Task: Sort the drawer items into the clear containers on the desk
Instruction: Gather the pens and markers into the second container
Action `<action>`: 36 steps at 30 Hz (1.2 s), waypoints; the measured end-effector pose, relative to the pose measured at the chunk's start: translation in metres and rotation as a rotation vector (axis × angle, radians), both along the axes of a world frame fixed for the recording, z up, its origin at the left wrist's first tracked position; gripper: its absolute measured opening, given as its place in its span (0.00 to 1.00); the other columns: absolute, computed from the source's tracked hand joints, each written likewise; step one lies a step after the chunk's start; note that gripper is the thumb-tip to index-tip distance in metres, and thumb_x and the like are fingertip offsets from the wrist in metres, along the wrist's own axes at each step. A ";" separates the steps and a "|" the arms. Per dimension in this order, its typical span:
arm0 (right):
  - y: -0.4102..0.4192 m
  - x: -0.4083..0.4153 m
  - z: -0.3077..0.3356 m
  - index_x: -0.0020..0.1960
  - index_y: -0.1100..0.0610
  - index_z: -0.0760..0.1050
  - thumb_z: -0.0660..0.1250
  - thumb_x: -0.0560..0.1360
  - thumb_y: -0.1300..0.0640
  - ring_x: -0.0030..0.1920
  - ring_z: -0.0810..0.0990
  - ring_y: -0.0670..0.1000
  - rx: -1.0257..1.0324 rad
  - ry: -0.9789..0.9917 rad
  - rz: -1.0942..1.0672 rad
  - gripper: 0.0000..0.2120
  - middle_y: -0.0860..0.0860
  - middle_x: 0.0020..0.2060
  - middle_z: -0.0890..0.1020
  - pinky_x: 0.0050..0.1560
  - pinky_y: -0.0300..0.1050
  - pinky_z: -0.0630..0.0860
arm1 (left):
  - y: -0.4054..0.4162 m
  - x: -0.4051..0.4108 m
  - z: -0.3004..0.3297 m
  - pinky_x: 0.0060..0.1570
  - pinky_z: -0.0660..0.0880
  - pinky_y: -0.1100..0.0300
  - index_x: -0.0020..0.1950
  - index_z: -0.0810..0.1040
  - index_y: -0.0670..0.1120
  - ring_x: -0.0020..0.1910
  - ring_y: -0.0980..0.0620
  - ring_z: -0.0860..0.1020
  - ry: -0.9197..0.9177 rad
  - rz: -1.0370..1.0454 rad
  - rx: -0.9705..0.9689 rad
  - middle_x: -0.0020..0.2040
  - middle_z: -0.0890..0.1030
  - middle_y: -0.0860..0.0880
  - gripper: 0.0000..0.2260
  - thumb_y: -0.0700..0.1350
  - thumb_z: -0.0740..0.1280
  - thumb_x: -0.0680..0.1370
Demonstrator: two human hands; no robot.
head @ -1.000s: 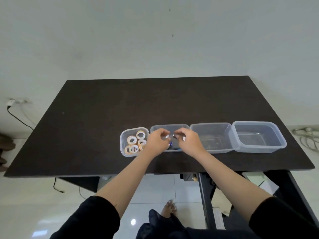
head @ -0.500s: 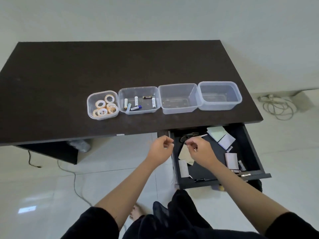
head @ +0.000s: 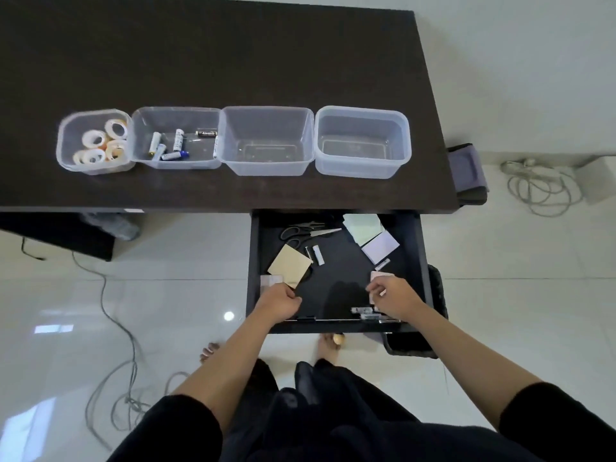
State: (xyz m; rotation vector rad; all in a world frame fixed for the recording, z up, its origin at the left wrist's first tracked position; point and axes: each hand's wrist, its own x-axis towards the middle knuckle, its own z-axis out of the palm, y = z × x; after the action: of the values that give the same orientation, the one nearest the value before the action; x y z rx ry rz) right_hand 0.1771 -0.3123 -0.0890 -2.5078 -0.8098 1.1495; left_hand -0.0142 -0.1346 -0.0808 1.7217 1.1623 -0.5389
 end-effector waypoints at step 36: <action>0.013 0.020 -0.030 0.47 0.57 0.64 0.73 0.70 0.60 0.36 0.74 0.52 0.203 0.029 -0.304 0.17 0.51 0.38 0.74 0.36 0.43 0.72 | -0.009 0.006 -0.023 0.55 0.77 0.52 0.62 0.76 0.50 0.53 0.43 0.75 0.210 -0.144 0.324 0.68 0.56 0.44 0.17 0.42 0.69 0.74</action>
State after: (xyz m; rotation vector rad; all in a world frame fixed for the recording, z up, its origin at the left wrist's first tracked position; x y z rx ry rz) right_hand 0.1968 -0.2991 -0.1193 -2.3382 -0.4871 0.9480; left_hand -0.0081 -0.1432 -0.1041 2.0768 1.3365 -0.6589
